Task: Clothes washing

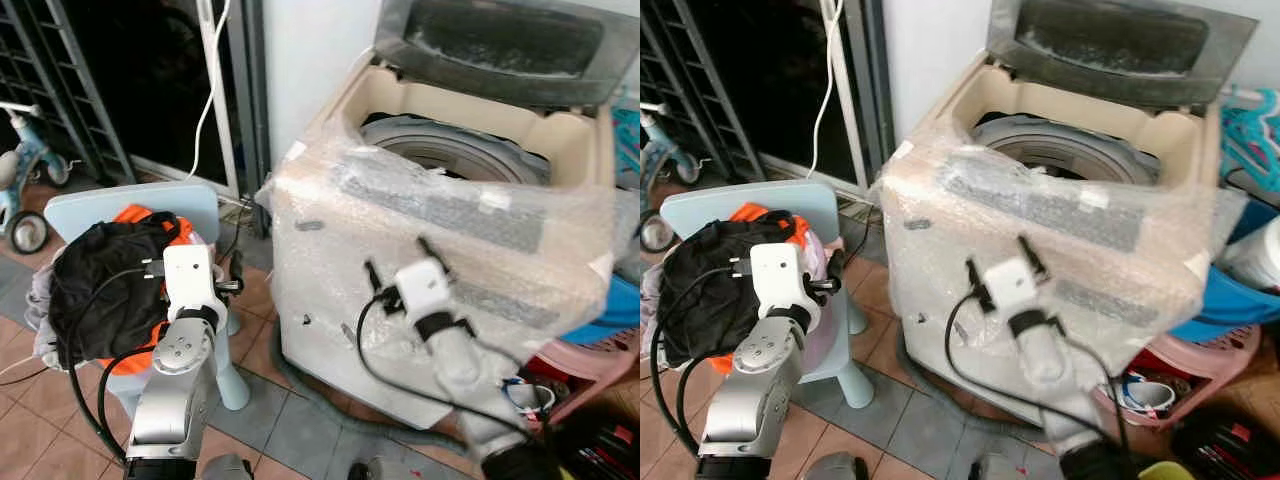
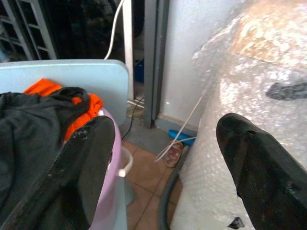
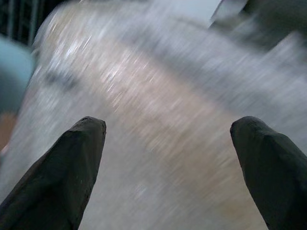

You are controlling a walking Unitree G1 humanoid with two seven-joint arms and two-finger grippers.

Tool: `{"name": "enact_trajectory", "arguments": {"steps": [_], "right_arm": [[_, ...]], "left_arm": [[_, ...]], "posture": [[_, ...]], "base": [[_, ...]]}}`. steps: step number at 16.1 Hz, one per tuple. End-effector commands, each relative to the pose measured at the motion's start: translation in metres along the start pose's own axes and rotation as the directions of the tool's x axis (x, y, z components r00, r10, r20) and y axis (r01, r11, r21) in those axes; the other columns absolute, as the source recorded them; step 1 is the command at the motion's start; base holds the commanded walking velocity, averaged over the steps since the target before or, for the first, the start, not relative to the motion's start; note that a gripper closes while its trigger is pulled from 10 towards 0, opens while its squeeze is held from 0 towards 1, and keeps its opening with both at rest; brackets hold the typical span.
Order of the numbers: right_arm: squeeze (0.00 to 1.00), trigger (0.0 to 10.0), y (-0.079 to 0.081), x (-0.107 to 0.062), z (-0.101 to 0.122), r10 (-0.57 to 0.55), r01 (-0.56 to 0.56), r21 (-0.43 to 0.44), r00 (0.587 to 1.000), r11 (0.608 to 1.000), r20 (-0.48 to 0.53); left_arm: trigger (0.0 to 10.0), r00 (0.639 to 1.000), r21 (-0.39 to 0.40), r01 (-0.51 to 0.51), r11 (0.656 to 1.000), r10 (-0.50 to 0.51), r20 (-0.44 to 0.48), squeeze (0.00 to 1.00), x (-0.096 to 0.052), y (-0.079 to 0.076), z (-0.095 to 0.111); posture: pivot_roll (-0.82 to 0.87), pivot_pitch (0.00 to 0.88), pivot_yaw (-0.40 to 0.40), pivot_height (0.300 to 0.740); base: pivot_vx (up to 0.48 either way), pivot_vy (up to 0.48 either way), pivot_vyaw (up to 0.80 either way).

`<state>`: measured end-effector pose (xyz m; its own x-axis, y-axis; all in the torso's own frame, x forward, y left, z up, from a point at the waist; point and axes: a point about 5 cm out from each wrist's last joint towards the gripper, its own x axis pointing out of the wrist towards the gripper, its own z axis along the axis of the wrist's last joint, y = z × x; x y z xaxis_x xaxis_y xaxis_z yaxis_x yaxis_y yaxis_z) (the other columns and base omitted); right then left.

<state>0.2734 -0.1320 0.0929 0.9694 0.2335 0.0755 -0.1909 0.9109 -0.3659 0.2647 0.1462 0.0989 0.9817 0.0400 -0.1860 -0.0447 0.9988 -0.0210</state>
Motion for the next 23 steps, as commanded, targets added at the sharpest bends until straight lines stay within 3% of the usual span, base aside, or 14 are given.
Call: {"name": "enact_trajectory", "arguments": {"steps": [1, 4, 5, 6, 7, 8, 11, 14, 19, 21, 22, 23], "right_arm": [[0.0, 10.0, -0.002, 0.0, 0.002, -0.015, 0.015, -0.02, 1.0, 1.0, -0.001], [0.0, 10.0, -0.003, 0.003, -0.002, -0.042, 0.042, -0.005, 0.997, 0.999, -0.061], [0.0, 10.0, -0.012, 0.01, 0.011, -0.126, 0.133, 0.188, 0.991, 0.973, -0.053], [0.0, 10.0, -0.016, 0.012, 0.02, -0.118, 0.124, 0.173, 0.992, 0.977, -0.043], [0.0, 10.0, -0.009, 0.011, 0.035, 0.043, -0.051, 0.224, 0.998, 0.973, 0.038], [0.0, 10.0, -0.015, 0.011, 0.04, -0.013, -0.004, 0.309, 0.998, 0.951, 0.054], [0.0, 10.0, -0.019, 0.022, 0.048, -0.064, 0.055, 0.284, 0.998, 0.957, 0.024], [0.0, 10.0, -0.011, 0.023, 0.054, -0.049, 0.036, 0.396, 0.999, 0.917, 0.023], [0.0, 10.0, -0.009, 0.015, 0.042, 0.026, -0.011, 0.434, 0.999, 0.901, -0.029], [0.0, 10.0, -0.013, 0.016, 0.037, -0.01, 0.035, 0.388, 0.998, 0.921, -0.068], [0.0, 10.0, -0.014, 0.018, 0.036, -0.025, 0.052, 0.323, 0.996, 0.945, -0.086], [0.0, 10.0, -0.011, 0.019, 0.035, -0.024, 0.058, 0.378, 0.995, 0.924, -0.093]], "left_arm": [[10.0, 1.0, -0.001, 0.028, 1.0, -0.028, -0.001, 0.0, 0.002, -0.002, 0.0], [10.0, 0.998, 0.024, 0.052, 0.998, -0.053, 0.028, 0.0, 0.004, -0.005, 0.003], [10.0, 0.999, 0.023, 0.04, 0.999, -0.04, 0.034, 0.0, 0.003, -0.003, 0.003], [10.0, 0.999, 0.019, 0.031, 0.999, -0.032, 0.033, 0.0, 0.002, -0.001, 0.003], [10.0, 0.999, 0.016, 0.029, 0.999, -0.029, 0.025, 0.0, 0.002, 0.0, 0.002], [10.0, 0.999, 0.018, 0.036, 0.999, -0.036, 0.02, 0.0, 0.002, 0.0, 0.001], [10.0, 0.998, 0.046, 0.053, 0.997, -0.055, 0.034, 0.0, 0.003, -0.004, 0.002], [10.0, 0.998, 0.045, 0.051, 0.998, -0.052, 0.031, 0.0, 0.003, -0.003, 0.002], [10.0, 0.999, 0.039, 0.041, 0.998, -0.042, 0.017, 0.0, 0.002, -0.002, 0.0], [10.0, 0.999, 0.036, 0.044, 0.998, -0.044, 0.017, 0.0, 0.003, -0.002, 0.0], [10.0, 0.999, 0.034, 0.036, 0.999, -0.037, 0.018, 0.0, 0.004, -0.001, 0.001], [10.0, 0.999, 0.029, 0.035, 0.999, -0.036, 0.027, 0.0, 0.005, -0.001, 0.002]], "posture": [[-0.04, 0.0, 0.002, 0.74], [-0.03, 0.0, 0.002, 0.74], [-0.03, 0.0, 0.002, 0.74], [-0.03, 0.0, 0.002, 0.74], [-0.04, 0.0, 0.002, 0.74], [-0.04, 0.0, 0.003, 0.74], [-0.03, 0.0, 0.003, 0.74], [-0.04, 0.0, 0.002, 0.74], [-0.04, 0.0, 0.005, 0.74], [-0.04, 0.0, 0.009, 0.74], [-0.04, 0.0, 0.01, 0.74], [-0.04, 0.0, 0.013, 0.74]], "base": [[0.0, 0.0, 0.0], [0.0, 0.0, 0.0], [0.0, 0.0, 0.0], [0.0, 0.0, 0.0], [0.0, 0.0, 0.0], [0.0, 0.0, 0.0], [-0.096, 0.0, 0.0], [-0.308, 0.0, 0.0], [-0.323, 0.0, 0.0], [-0.152, 0.0, 0.0], [0.0, 0.0, 0.0], [0.0, 0.0, 0.0]]}}
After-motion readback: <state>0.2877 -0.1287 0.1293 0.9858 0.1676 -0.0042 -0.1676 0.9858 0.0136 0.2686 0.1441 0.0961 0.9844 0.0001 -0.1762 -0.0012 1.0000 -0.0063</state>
